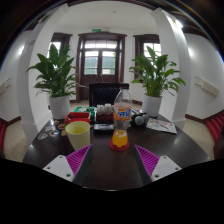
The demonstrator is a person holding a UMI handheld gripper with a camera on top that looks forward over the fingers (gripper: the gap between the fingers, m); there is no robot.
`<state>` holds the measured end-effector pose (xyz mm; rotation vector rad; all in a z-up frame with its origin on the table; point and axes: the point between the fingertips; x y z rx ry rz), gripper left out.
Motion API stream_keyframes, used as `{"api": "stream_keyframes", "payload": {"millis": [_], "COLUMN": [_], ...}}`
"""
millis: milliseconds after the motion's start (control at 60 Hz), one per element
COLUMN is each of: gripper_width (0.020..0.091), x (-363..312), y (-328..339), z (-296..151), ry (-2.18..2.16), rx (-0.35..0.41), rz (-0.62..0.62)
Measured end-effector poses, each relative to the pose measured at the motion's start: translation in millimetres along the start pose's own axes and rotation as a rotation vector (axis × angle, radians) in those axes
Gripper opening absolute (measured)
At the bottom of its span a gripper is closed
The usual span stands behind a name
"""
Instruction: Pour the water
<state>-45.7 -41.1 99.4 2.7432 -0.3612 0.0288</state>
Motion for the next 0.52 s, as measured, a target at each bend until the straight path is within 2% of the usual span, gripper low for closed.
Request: {"api": "stream_keyframes", "payload": {"millis": [217,517], "gripper_width": [0.0832,0.0825], "x": [10.6,2.4], "y": [69.0,108.9], "z": [-6.5,-18.9], "ry": [-0.028,-0.028], "rx": [0.032,0.071], "rz": [0.003,-0.034]}}
Point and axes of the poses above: the point between the fingertips, and its own axes, seen from behind it with the camera up: x to the right, z down, y backward, against the way the camera looks, and after that the axes turned 6 degrees about z, right-handed
